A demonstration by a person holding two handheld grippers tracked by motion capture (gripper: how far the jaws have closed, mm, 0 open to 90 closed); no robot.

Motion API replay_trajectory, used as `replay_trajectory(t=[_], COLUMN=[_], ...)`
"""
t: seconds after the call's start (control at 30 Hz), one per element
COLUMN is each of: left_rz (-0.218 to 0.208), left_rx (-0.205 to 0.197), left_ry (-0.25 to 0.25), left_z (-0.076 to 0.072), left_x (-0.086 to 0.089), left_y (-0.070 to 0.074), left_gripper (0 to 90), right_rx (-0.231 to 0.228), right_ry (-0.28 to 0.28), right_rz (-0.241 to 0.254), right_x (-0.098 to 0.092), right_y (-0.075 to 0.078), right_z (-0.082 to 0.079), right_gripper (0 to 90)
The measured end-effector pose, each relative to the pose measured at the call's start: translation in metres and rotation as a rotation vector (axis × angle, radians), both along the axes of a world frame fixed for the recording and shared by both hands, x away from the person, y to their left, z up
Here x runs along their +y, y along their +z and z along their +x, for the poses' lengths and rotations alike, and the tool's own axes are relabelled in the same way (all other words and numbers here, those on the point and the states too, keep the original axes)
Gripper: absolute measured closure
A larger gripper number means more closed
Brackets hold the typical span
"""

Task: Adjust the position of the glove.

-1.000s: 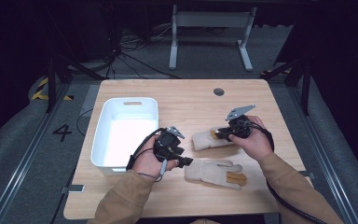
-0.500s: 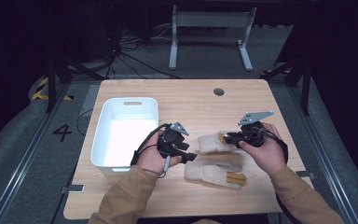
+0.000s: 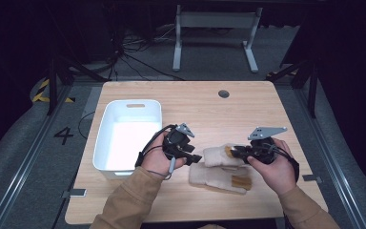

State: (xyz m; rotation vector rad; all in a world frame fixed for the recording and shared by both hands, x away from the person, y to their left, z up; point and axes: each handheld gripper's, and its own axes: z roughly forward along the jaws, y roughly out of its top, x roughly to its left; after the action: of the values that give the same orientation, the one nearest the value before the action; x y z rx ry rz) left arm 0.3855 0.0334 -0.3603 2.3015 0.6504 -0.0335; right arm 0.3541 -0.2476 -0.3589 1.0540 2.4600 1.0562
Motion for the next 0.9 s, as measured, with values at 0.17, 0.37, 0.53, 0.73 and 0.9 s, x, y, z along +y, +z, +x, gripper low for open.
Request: replay_trajectory(t=[0.17,0.37,0.53,0.73,0.9], left_rz=[0.013,0.018,0.023,0.024,0.026], left_rx=[0.02,0.025,0.026,0.026,0.028], left_ry=[-0.002,-0.003,-0.005,-0.007,-0.009], left_z=[0.0,0.0,0.0,-0.001,0.0], left_x=[-0.001,-0.001,-0.001,-0.002,-0.002], left_y=[-0.001,-0.001,-0.001,-0.002,-0.003], left_gripper=[56.9,57.1,57.0,56.7,56.7], right_rx=[0.001,-0.003,-0.008,0.0,-0.005], right_ry=[-0.001,-0.005,0.0,-0.004,-0.003], right_rz=[0.02,0.022,0.024,0.015,0.005], right_x=[0.005,0.015,0.023,0.033,0.039], right_y=[-0.009,-0.017,-0.02,-0.028,-0.034], right_z=[-0.01,-0.019,-0.024,-0.032,-0.034], right_gripper=[78.3,78.3,78.3,78.2,77.9])
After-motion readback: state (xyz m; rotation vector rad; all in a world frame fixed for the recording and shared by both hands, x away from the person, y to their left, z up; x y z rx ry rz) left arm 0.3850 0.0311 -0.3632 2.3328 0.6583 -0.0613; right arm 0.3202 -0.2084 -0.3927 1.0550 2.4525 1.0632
